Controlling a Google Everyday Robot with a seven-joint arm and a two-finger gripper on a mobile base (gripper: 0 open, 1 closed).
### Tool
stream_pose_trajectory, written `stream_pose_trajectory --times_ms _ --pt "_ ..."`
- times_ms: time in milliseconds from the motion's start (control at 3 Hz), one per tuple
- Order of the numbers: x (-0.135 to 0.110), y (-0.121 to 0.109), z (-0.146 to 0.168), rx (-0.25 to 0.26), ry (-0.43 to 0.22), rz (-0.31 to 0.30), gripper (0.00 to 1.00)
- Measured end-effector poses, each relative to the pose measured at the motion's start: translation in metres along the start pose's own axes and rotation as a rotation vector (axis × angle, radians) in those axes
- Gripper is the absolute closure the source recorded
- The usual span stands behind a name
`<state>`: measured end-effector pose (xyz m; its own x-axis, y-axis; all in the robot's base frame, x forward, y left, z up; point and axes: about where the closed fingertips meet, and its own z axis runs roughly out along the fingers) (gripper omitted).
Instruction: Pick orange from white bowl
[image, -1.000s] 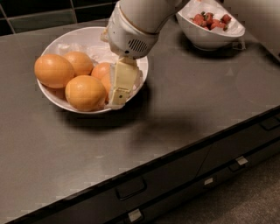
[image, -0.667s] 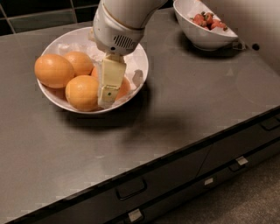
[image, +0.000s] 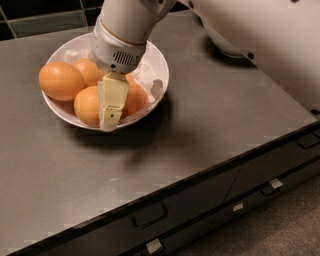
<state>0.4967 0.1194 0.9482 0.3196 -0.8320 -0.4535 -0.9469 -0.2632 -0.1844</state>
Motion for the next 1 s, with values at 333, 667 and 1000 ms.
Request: stream_pose_trajectory --times_ms 333,667,1000 --pt "-0.0019 0.0009 0.0098 -0.016 -0.002 0.009 0.05" --pt "-0.0038 0.0017 0.0135 -0.017 0.000 0.016 0.15" --pt "-0.0060 0.0029 0.0142 -0.016 0.009 0.019 0.21"
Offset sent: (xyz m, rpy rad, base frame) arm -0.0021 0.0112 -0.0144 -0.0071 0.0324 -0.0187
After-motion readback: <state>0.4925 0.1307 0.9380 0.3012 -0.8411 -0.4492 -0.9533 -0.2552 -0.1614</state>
